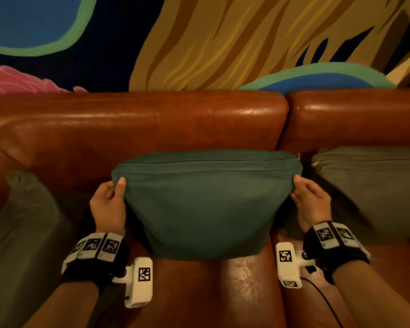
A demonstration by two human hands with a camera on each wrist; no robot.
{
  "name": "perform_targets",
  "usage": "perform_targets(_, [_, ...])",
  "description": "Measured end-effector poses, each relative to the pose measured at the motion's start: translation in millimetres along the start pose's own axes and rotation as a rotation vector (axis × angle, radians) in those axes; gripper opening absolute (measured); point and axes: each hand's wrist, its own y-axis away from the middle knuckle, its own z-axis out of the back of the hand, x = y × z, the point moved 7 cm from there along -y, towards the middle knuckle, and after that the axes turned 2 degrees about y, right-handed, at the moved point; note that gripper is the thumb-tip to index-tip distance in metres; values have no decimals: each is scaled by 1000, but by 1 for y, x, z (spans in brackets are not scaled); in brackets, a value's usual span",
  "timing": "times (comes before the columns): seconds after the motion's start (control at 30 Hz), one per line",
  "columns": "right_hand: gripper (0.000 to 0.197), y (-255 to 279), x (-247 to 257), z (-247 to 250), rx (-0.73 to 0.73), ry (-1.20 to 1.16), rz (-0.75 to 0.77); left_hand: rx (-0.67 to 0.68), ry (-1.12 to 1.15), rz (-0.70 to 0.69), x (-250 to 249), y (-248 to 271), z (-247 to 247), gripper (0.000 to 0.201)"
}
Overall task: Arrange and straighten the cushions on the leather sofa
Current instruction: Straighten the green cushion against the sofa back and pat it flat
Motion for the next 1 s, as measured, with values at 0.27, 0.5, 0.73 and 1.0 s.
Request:
perform_targets(0.27, [15, 15, -13, 1, 114, 194, 58, 42, -105, 44, 23, 27, -1, 26])
perform_targets(0.5, [25, 5, -33, -2, 66, 328, 19, -83, -258, 13, 23, 30, -6, 44])
perform_targets(0.73, [37, 3, -22, 8, -6, 428, 183, -113, -308, -29, 23, 24, -8, 54])
perform_targets(1.0, [25, 7, -21, 3, 17, 411, 164, -134, -339, -7, 19, 31, -10, 49])
